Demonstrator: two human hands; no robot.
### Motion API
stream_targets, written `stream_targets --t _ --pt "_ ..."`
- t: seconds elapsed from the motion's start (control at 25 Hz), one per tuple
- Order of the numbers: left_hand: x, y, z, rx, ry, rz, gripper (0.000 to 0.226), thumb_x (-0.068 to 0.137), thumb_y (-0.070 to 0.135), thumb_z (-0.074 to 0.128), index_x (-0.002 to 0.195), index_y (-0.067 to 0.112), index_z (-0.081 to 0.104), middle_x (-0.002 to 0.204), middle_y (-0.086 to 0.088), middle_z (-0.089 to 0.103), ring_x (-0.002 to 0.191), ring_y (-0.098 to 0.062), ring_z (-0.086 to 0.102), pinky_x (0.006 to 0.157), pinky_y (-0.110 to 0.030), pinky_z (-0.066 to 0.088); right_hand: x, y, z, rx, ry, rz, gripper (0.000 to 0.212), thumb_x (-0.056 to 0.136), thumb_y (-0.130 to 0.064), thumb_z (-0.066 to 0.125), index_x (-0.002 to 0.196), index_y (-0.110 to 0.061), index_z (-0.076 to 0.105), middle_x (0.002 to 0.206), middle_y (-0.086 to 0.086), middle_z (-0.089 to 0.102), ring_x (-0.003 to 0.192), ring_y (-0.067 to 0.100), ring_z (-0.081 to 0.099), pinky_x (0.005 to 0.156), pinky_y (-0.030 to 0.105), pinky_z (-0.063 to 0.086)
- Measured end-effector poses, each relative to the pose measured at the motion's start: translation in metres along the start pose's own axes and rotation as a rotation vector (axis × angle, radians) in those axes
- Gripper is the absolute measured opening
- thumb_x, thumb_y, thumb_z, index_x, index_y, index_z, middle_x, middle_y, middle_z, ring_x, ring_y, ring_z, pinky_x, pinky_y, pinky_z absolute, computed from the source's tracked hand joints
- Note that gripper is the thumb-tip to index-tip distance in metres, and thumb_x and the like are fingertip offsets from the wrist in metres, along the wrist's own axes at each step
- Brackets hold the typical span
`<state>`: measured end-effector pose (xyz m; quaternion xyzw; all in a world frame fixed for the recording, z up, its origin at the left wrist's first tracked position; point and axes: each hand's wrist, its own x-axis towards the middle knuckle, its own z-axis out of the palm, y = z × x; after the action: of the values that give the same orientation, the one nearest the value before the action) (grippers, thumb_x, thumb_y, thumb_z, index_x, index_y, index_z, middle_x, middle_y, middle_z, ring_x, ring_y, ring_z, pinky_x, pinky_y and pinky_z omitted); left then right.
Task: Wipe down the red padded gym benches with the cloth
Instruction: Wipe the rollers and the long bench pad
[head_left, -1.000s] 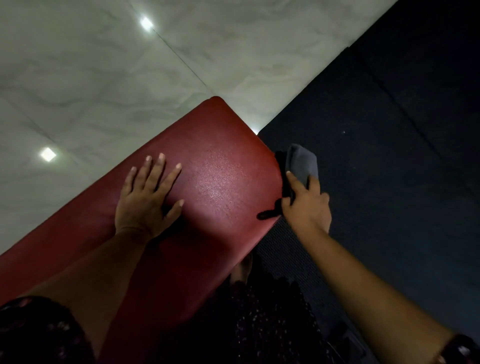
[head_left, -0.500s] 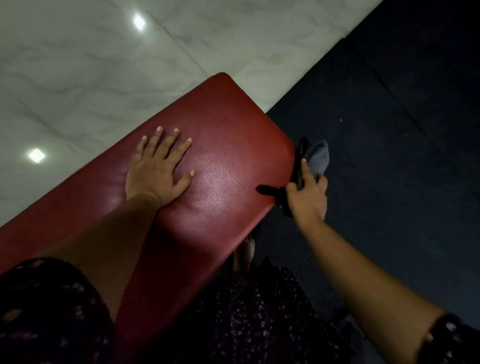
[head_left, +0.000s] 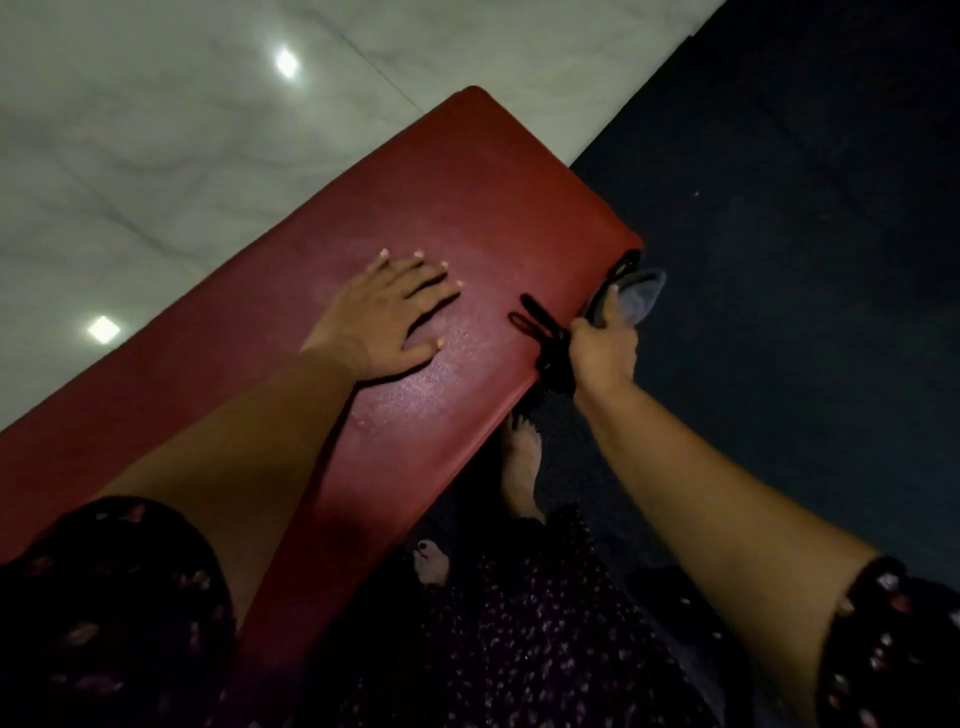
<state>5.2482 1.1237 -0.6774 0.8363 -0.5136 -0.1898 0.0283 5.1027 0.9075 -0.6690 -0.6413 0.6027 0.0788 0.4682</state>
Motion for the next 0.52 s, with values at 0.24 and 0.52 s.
stream_targets --t 0.24,0.52 --pt "-0.073 0.042 0.015 -0.161 0.125 -0.135 0.064 0.09 0.051 0.04 0.145 0.02 0.047 0.147 -0.006 0.049 0.139 -0.028 0.039 0.116 -0.049 0.023 -0.033 0.046 0.021 -0.095 -0.239 0.161 0.061 0.086 -0.019 0.053 0.143 -0.039 0.04 0.115 0.012 0.063 0.098 0.03 0.063 0.084 0.038 0.055" --pt "-0.098 0.049 0.023 -0.031 0.067 -0.125 0.068 0.092 0.057 0.029 0.151 0.023 0.038 0.156 -0.003 0.037 0.147 -0.024 0.028 0.12 -0.047 0.015 -0.11 0.071 0.044 -0.126 -0.114 -0.039 0.076 0.076 -0.049 0.04 0.145 -0.057 0.007 0.147 -0.003 0.045 0.106 0.027 0.062 0.093 0.043 0.051"
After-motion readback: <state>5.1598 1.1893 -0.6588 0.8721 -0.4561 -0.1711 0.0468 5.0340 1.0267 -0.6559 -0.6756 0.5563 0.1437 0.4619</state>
